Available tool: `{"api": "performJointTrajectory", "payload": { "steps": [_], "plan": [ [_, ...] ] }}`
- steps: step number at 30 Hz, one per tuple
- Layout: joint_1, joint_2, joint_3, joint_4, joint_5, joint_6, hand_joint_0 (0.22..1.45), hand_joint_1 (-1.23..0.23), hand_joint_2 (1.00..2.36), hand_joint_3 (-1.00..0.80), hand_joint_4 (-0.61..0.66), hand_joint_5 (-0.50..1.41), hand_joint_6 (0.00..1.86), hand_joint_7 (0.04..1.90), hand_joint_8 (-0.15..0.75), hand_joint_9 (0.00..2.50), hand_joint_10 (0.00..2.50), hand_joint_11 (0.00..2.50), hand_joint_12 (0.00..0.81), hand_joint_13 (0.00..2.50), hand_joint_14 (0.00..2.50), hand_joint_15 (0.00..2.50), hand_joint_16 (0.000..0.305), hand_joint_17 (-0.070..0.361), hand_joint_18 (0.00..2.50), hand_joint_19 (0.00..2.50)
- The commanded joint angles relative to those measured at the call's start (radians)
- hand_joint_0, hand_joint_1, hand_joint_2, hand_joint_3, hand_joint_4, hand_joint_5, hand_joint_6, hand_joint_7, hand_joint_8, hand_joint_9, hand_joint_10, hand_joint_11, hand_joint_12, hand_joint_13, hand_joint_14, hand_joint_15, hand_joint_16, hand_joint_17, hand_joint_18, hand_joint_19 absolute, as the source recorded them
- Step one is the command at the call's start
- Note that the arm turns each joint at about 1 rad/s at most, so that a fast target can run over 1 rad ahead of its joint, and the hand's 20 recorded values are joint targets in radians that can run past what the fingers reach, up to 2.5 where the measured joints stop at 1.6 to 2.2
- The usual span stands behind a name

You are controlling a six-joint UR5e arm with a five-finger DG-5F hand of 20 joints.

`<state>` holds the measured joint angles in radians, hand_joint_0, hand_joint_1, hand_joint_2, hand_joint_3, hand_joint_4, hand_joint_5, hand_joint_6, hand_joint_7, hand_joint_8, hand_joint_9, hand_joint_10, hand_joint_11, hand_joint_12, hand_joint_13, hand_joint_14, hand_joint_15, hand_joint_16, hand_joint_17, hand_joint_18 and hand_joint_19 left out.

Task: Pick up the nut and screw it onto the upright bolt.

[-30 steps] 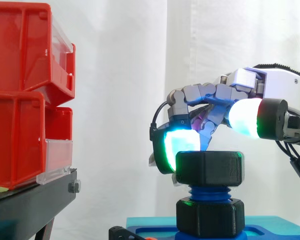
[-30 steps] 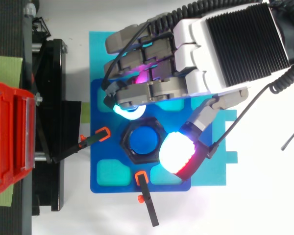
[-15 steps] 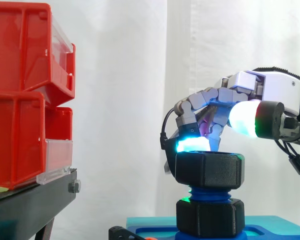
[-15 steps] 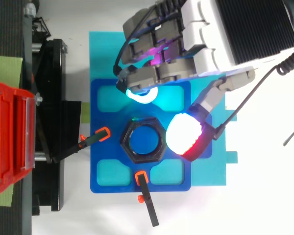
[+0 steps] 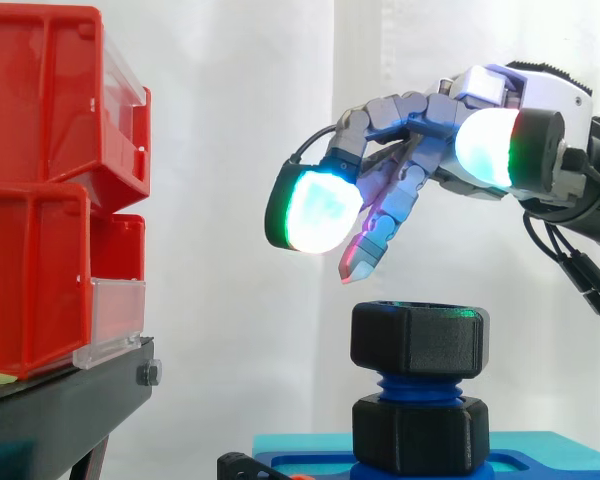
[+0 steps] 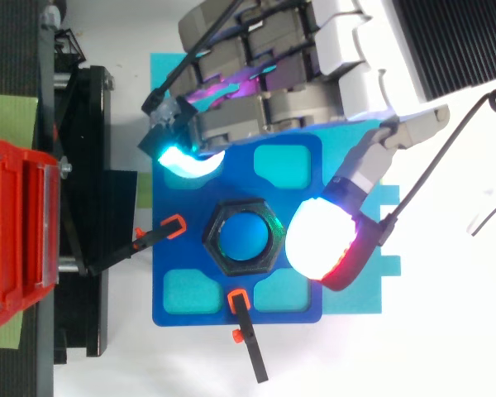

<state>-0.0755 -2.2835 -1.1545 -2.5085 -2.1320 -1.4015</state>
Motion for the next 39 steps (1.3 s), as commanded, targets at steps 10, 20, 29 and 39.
{"api": "performJointTrajectory", "payload": {
  "steps": [10,20,29,39],
  "plan": [
    [0.057,-0.001,-0.102,0.102,0.1,0.001,0.48,-0.13,1.0,-0.5,0.15,-0.12,0.5,0.76,0.202,0.55,0.0,0.0,0.252,0.49,0.0,0.0,0.029,0.066,0.28,0.15],
    [0.066,-0.001,-0.105,0.094,0.106,0.004,0.48,-0.12,1.0,-0.5,0.21,-0.07,0.5,0.98,0.218,0.54,0.0,0.0,0.262,0.48,0.0,0.0,0.03,0.068,0.25,0.13],
    [0.066,-0.001,-0.105,0.045,0.115,0.002,0.48,-0.13,1.0,-0.5,0.23,-0.05,0.5,1.08,0.224,0.6,0.0,0.0,0.254,0.54,0.0,0.0,0.03,0.067,0.3,0.14],
    [0.059,-0.001,-0.103,0.019,0.124,0.002,0.49,-0.14,1.0,-0.5,0.19,-0.03,0.5,1.24,0.228,0.68,0.0,0.0,0.242,0.6,0.0,0.0,0.028,0.063,0.37,0.15]
  ]
}}
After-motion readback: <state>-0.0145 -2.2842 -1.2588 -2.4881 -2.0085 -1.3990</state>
